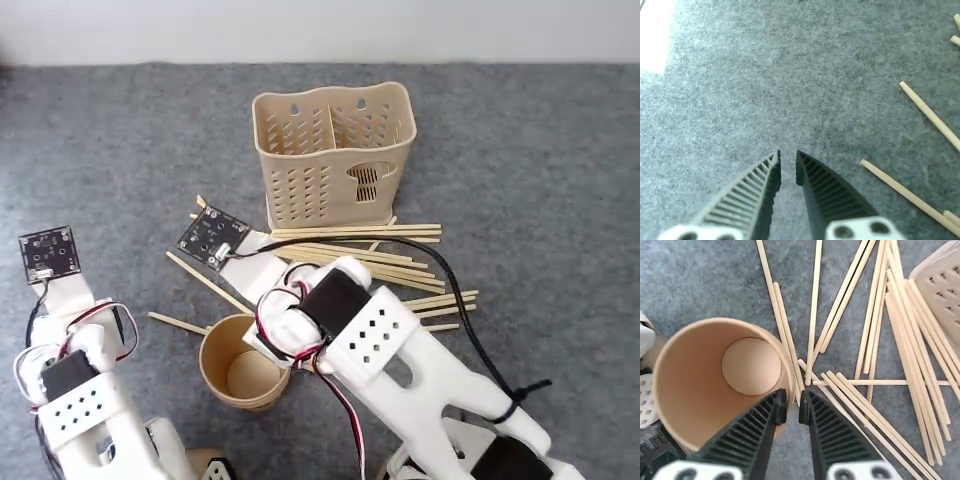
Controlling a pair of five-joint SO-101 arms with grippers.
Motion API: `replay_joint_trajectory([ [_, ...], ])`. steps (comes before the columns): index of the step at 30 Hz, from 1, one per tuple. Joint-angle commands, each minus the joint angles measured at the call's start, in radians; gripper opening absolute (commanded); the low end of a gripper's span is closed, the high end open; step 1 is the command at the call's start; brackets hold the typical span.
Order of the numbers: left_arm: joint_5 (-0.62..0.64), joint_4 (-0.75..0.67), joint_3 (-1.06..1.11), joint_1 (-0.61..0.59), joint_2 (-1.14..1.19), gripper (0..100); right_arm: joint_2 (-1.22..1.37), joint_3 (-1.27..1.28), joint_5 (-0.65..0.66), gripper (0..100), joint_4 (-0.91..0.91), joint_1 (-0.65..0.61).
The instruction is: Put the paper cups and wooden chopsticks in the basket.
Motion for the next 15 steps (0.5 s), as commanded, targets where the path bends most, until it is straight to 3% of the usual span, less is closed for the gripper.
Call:
replay_joint_trajectory([
  [1,0.008,-0.018,-0.008,0.006,-0.025,6,-0.002,-0.127,0.014,6.2,0.065,0.007],
  [13,0.008,-0.018,-0.008,0.006,-0.025,6,-0.001,-0.25,0.066,5.5,0.171,0.008],
  [15,0.008,-0.018,-0.008,0.006,-0.025,6,0.007,-0.247,0.114,1.2,0.168,0.008],
])
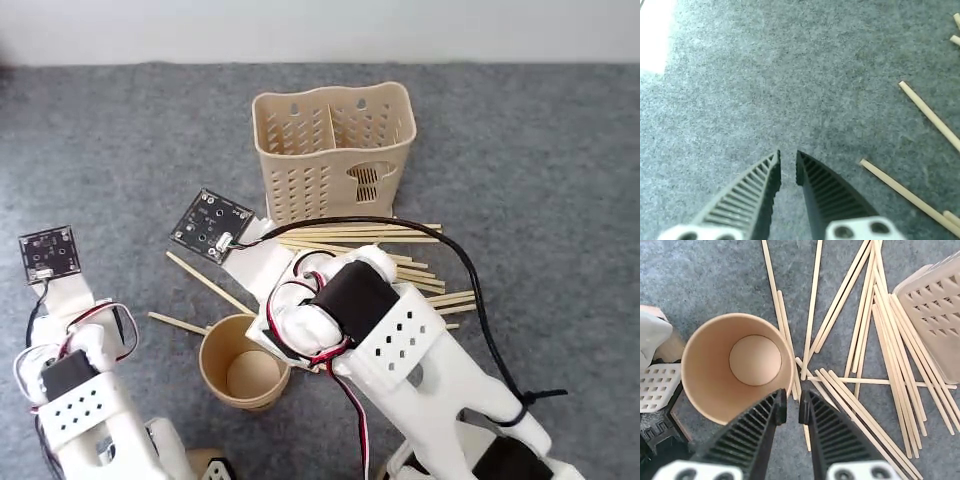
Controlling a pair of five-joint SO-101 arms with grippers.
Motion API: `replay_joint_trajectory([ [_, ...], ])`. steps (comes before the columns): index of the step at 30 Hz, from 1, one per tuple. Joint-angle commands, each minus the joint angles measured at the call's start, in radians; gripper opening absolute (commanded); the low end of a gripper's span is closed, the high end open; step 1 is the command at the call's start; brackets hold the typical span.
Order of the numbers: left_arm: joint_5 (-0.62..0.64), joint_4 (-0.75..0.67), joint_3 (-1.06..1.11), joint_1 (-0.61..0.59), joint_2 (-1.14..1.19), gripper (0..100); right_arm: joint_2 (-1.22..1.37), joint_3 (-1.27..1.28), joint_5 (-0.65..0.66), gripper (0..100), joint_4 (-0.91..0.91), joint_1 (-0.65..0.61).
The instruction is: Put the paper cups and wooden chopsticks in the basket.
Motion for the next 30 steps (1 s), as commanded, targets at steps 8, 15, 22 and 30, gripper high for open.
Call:
replay_joint_trajectory([
  [8,0.008,-0.018,-0.008,0.006,-0.025,6,-0.001,-0.04,0.292,0.9,0.012,0.008],
  [15,0.008,-0.018,-0.008,0.006,-0.025,6,-0.002,0.06,0.333,0.9,-0.056,0.005],
  [22,0.008,-0.018,-0.008,0.006,-0.025,6,-0.002,0.267,0.328,0.9,-0.216,0.008],
  [30,0.008,-0.018,-0.008,0.006,-0.025,6,-0.025,0.212,0.327,0.9,-0.182,0.005],
])
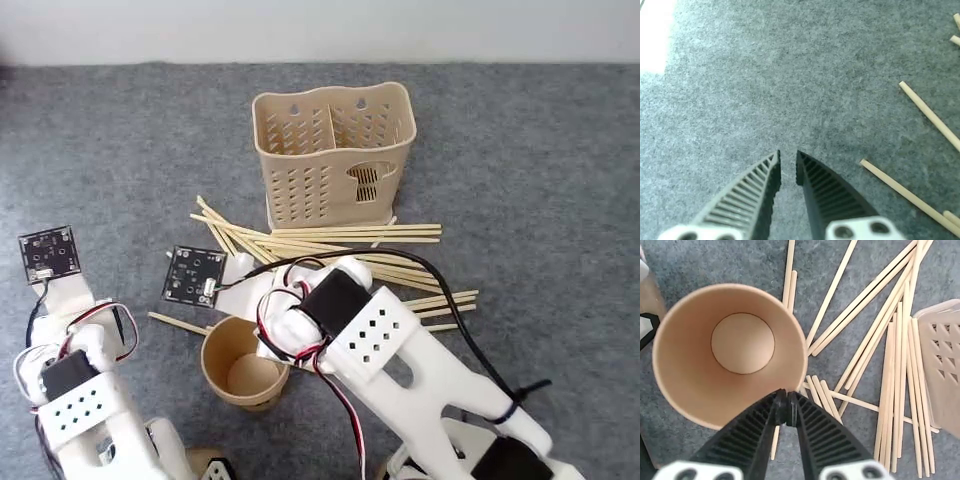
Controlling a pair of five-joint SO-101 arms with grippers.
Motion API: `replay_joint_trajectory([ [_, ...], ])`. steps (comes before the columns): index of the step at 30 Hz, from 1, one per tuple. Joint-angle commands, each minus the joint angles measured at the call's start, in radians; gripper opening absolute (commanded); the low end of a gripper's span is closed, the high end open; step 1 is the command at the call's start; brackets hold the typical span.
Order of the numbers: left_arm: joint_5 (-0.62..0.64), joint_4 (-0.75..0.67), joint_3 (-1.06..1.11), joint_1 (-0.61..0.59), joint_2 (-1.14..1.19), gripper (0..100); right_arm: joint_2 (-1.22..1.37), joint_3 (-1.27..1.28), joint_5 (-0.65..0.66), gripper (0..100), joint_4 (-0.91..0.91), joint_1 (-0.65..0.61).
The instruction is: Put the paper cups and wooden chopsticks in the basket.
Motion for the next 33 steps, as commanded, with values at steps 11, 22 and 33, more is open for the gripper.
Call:
replay_joint_trajectory([
  [11,0.008,-0.018,-0.008,0.006,-0.025,6,-0.05,-0.031,-0.068,1.4,0.03,0.005],
  [22,0.008,-0.018,-0.008,0.006,-0.025,6,-0.041,-0.157,-0.299,14.3,0.101,0.004],
  [33,0.006,-0.052,0.01,0.006,-0.025,6,0.148,-0.114,-0.347,14.3,0.102,0.001],
])
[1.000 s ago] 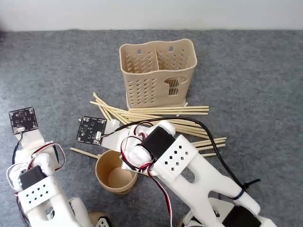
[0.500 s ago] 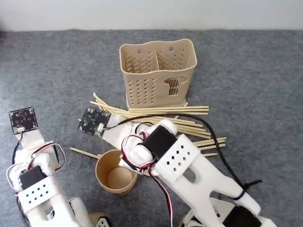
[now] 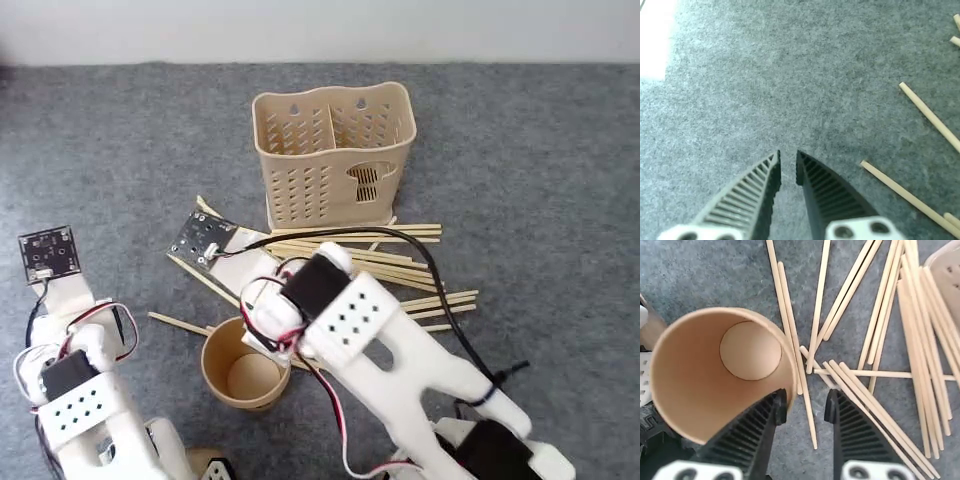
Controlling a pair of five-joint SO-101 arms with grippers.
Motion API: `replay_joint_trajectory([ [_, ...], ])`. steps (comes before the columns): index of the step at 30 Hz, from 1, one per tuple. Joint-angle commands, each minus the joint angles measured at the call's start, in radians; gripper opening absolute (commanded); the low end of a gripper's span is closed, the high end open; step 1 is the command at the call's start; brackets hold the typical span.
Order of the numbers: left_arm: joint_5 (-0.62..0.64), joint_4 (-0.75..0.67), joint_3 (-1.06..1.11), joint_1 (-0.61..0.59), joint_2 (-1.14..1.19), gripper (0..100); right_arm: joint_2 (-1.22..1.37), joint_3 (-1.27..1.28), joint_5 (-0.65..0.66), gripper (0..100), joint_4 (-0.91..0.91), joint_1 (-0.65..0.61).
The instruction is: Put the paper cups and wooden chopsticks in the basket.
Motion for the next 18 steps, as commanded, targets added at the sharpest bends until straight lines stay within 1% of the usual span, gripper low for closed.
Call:
replay_joint_trajectory([
  [1,0.006,-0.048,0.013,0.006,-0.025,6,0.035,-0.003,-0.015,14.3,0.008,0.004],
  [3,0.006,-0.051,0.015,0.006,-0.025,6,0.047,-0.003,-0.012,11.6,0.008,0.002],
  [6,0.006,-0.051,0.015,0.006,-0.025,6,0.035,-0.009,-0.006,0.0,0.004,0.002],
  [8,0.006,-0.051,0.015,0.006,-0.025,6,0.008,-0.006,0.031,2.4,0.008,0.002],
  [9,0.006,-0.052,0.015,0.006,-0.025,6,-0.01,-0.006,0.051,0.7,0.008,0.005],
  [11,0.006,-0.052,0.015,0.006,-0.025,6,-0.05,-0.008,0.072,1.2,0.012,0.008],
  [18,0.006,-0.052,0.015,0.006,-0.025,6,-0.182,-0.06,0.095,0.9,0.068,0.024],
])
